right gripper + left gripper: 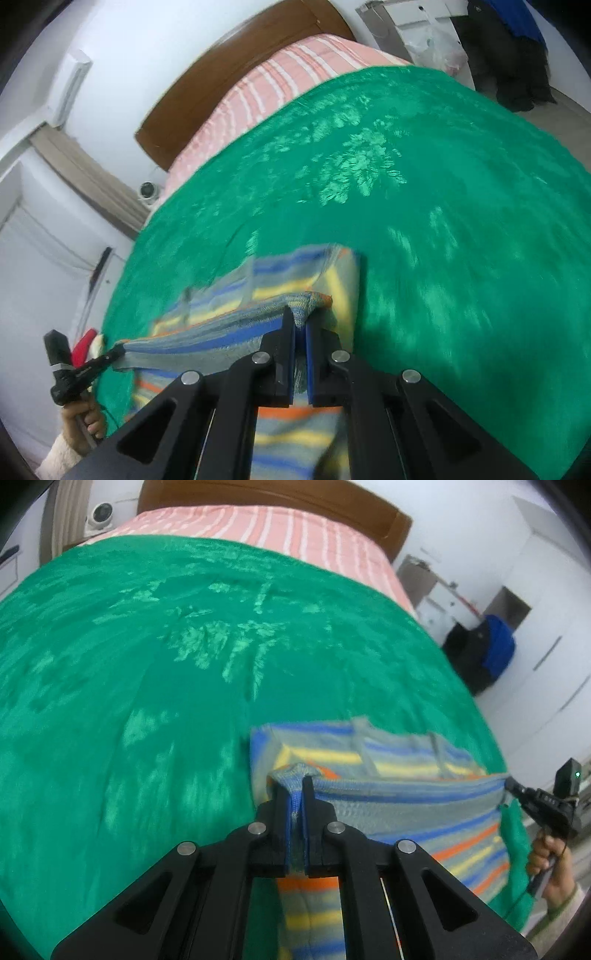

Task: Fold small clothes
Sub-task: 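Grasp the hem with both grippers and fold it up toward the collar, then release the hem and withdraw both grippers from the folded sweater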

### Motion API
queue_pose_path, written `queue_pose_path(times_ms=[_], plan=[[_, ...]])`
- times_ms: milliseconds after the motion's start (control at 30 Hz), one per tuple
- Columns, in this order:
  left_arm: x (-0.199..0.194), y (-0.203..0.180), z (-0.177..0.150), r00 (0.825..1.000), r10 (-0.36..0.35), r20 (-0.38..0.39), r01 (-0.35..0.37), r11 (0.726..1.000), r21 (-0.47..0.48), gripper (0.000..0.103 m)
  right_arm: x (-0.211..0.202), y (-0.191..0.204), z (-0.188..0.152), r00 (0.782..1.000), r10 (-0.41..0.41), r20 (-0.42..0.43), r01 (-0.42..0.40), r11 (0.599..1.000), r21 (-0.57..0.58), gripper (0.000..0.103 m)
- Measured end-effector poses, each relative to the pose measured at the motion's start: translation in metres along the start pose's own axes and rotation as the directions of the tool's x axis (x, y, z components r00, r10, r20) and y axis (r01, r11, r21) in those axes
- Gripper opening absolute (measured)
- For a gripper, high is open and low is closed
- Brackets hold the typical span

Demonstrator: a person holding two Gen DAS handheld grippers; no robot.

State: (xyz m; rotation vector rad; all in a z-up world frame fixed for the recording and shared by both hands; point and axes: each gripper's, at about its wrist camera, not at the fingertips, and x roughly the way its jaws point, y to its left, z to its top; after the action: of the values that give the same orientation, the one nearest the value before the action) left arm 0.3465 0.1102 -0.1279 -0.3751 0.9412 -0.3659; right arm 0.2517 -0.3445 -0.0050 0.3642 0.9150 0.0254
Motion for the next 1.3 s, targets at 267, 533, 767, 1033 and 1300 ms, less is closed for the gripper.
queue_pose_path(times_ms=[267, 533, 767, 1033, 1300], plan=[[0.008, 0.048, 0.021, 0.997, 0.03, 0.078, -0.013, 0.978, -0.207, 0.06, 0.046, -0.031, 0.026, 0.999, 0.031, -0.004, -0.031, 0.995, 0.094, 0.025], [-0.048, 0.002, -0.031, 0.986, -0.169, 0.007, 0.168, 0.983, 0.07, 0.061, -0.007, 0.009, 0.011, 0.991, 0.065, -0.117, -0.083, 0.985, -0.153, 0.029], [-0.021, -0.034, -0.07, 0.985, -0.112, -0.128, 0.136, 0.97, 0.2, 0.062, 0.098, 0.033, -0.002, 0.9, 0.042, -0.434, -0.088, 0.992, -0.086, 0.029], [-0.086, 0.058, -0.1, 0.995, 0.073, 0.061, -0.077, 0.995, 0.063, 0.087, 0.075, 0.065, 0.047, 0.987, 0.088, -0.131, -0.097, 0.993, -0.061, 0.031], [-0.08, 0.113, -0.145, 0.975, 0.136, 0.178, -0.133, 0.991, -0.029, 0.088, 0.112, 0.164, -0.034, 0.867, 0.004, -0.498, -0.201, 0.918, -0.341, 0.031]])
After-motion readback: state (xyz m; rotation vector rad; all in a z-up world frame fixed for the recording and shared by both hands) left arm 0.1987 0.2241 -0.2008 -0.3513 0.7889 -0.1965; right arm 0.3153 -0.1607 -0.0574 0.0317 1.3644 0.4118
